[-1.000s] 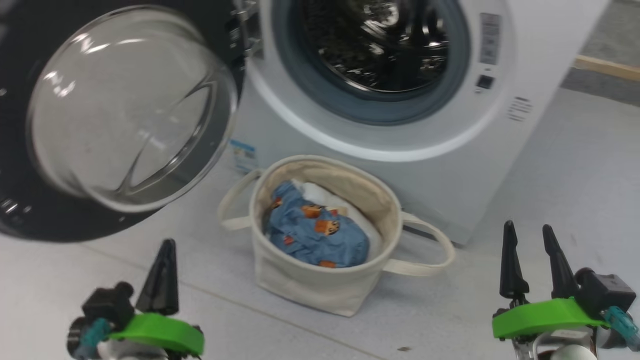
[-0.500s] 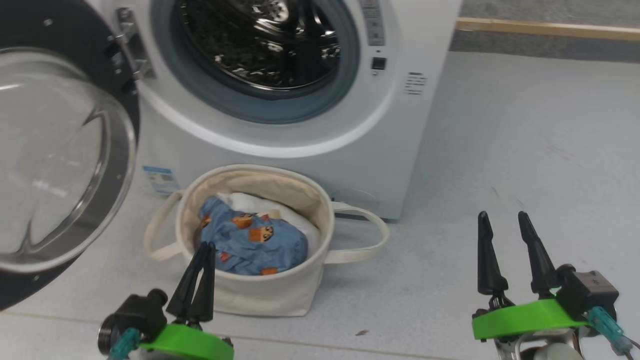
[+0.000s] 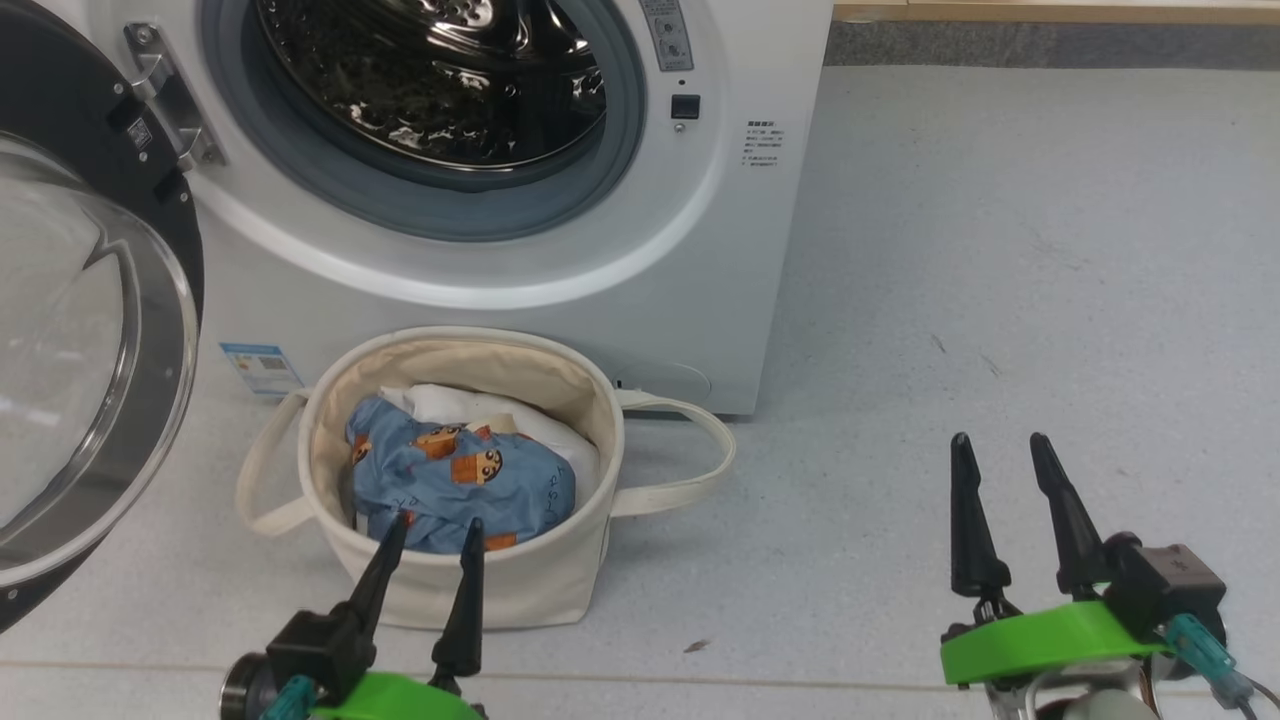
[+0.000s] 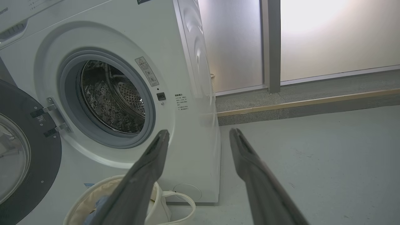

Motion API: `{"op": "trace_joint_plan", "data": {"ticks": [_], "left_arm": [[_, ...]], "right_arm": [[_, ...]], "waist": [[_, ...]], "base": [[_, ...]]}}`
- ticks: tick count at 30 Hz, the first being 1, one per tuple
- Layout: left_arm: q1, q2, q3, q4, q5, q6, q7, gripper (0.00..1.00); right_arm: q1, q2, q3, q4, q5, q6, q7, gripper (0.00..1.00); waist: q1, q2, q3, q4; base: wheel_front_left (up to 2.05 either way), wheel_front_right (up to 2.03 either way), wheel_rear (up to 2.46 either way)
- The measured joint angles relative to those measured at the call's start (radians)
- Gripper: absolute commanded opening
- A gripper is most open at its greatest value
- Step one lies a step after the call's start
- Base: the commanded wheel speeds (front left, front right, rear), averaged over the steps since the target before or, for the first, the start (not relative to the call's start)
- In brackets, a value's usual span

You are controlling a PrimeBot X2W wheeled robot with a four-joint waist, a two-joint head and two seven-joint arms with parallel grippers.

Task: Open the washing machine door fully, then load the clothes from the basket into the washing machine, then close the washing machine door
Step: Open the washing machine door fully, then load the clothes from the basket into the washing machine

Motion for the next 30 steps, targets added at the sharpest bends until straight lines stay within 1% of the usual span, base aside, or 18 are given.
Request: {"op": "trace_joint_plan", "data": {"ticks": [3,5,7,14,15,16,17,23,30], "left_arm": [[0.000,0.000,-0.008,0.001,-0.003,0.002,0.000,1.00],[0.000,0.000,-0.007,0.001,0.012,0.025,0.000,1.00],[0.000,0.000,-0.008,0.002,0.012,0.030,0.000,1.00],[-0.009,0.000,-0.012,0.007,-0.001,0.032,0.000,1.00],[-0.012,0.000,-0.012,0.009,-0.016,0.029,0.000,1.00],[-0.015,0.000,-0.016,0.038,-0.105,0.000,0.000,1.00],[-0.014,0.000,-0.017,0.043,-0.115,-0.003,0.000,1.00],[-0.025,0.000,-0.017,0.044,-0.112,-0.011,0.000,1.00],[-0.032,0.003,-0.014,0.029,-0.096,-0.012,0.000,1.00]], "right_arm": [[-0.003,0.000,0.000,0.001,-0.001,0.000,0.000,1.00],[-0.003,0.000,-0.001,0.002,-0.001,0.000,0.000,1.00],[-0.003,0.000,-0.001,0.007,-0.001,0.000,0.000,1.00],[-0.006,0.000,0.000,0.021,-0.008,0.000,0.000,1.00],[-0.007,0.000,0.000,0.023,-0.008,0.000,0.000,1.00],[-0.010,0.000,0.001,0.028,-0.008,0.000,0.000,1.00],[-0.010,0.000,0.001,0.030,-0.008,0.000,0.000,1.00],[-0.014,0.000,0.004,0.030,-0.008,0.000,0.000,1.00],[-0.025,0.000,0.008,0.030,-0.008,0.000,0.000,1.00]], "waist": [[0.0001,0.0000,0.006,0.005],[0.0000,0.0000,0.009,0.010],[0.0000,0.0000,0.011,0.015],[0.0001,0.0000,0.024,0.026],[0.0000,0.0000,0.026,0.027],[0.0001,0.0000,0.030,0.030],[0.0000,0.0000,0.031,0.032],[0.0000,0.0000,0.040,0.041],[-0.0001,0.0000,0.047,0.056]], "base": [[0.00,0.00,0.00],[0.00,0.00,0.00],[0.00,0.00,0.00],[0.00,0.00,0.00],[0.00,0.00,0.00],[0.01,0.00,-0.01],[0.11,-0.09,-0.03],[0.41,-0.75,0.34],[1.14,-1.44,0.30]]}}
